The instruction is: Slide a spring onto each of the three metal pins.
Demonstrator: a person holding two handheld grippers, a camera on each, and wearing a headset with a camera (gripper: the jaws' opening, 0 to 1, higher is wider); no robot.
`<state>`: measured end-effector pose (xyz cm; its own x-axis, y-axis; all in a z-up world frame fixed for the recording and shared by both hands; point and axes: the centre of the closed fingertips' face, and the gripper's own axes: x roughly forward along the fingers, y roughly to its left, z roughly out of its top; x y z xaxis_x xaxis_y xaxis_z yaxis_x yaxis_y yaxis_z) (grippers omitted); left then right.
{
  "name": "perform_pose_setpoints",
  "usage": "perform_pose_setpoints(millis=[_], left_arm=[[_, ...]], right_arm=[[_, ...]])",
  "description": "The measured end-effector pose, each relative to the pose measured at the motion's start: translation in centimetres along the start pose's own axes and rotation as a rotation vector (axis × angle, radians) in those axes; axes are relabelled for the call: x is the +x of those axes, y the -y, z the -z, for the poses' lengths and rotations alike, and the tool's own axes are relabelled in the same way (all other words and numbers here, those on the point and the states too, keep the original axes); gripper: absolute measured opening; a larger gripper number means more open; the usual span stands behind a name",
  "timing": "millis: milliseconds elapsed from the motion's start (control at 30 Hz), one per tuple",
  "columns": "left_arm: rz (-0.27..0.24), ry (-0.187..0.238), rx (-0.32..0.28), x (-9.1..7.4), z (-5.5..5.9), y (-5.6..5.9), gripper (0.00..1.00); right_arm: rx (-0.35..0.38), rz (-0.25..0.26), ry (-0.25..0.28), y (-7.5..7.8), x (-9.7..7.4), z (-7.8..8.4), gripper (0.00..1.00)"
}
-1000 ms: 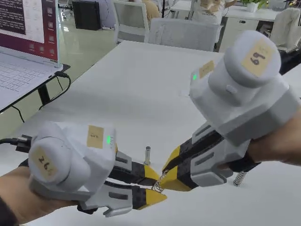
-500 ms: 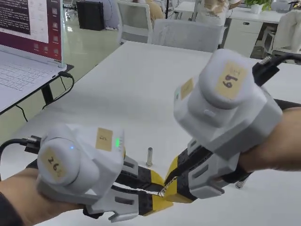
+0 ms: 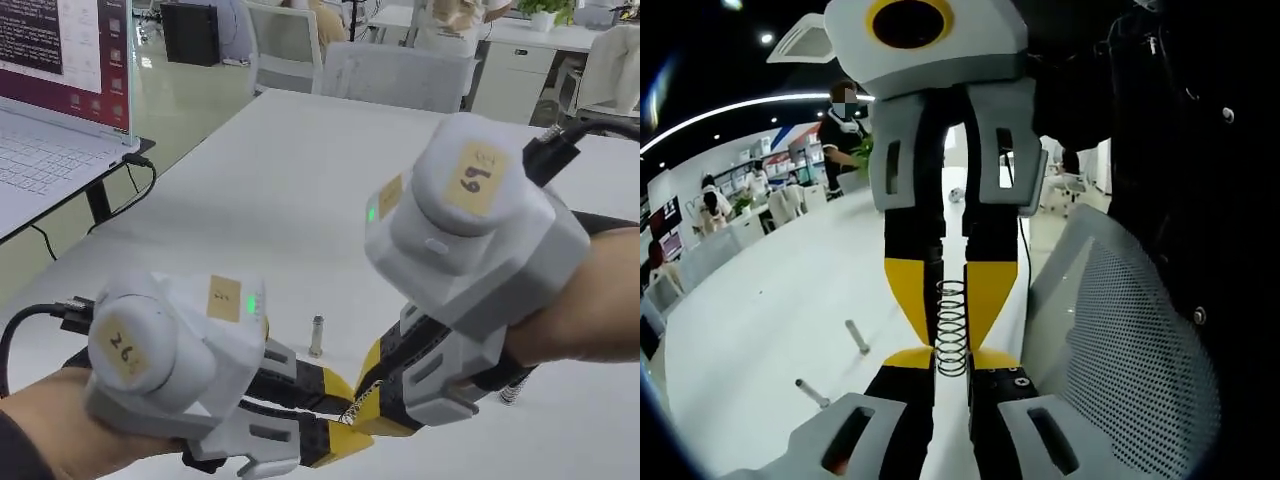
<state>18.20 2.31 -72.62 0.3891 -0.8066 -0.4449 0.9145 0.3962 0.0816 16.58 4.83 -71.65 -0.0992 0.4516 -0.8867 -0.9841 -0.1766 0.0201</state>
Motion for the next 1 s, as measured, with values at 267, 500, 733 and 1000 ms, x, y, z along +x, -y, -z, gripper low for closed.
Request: perform_pose_setpoints(millis=[267,500,733,1000], left_arm=[[-0.027,-0.008,-0.046,-0.5,0.9,-0.7,0.25],[-0.099,0.014,-0.088,-2.4,2.0,-2.9,0.34],[-0.144,0.041,-0.124,-3.4,2.8,-4.3,0.42],[-0.204,0.042,-0.155,-4.1,4.5,-5.9,0.53]], right_arm=[[0.008,0.011,0.003,0.6,-0.4,-0.2,0.09],[0.028,0.031,0.003,1.5,-1.0,0.3,0.09],[0.039,0.043,0.005,2.0,-1.2,0.4,0.09],[0.061,0.062,0.002,3.0,-1.6,1.2,0.09]])
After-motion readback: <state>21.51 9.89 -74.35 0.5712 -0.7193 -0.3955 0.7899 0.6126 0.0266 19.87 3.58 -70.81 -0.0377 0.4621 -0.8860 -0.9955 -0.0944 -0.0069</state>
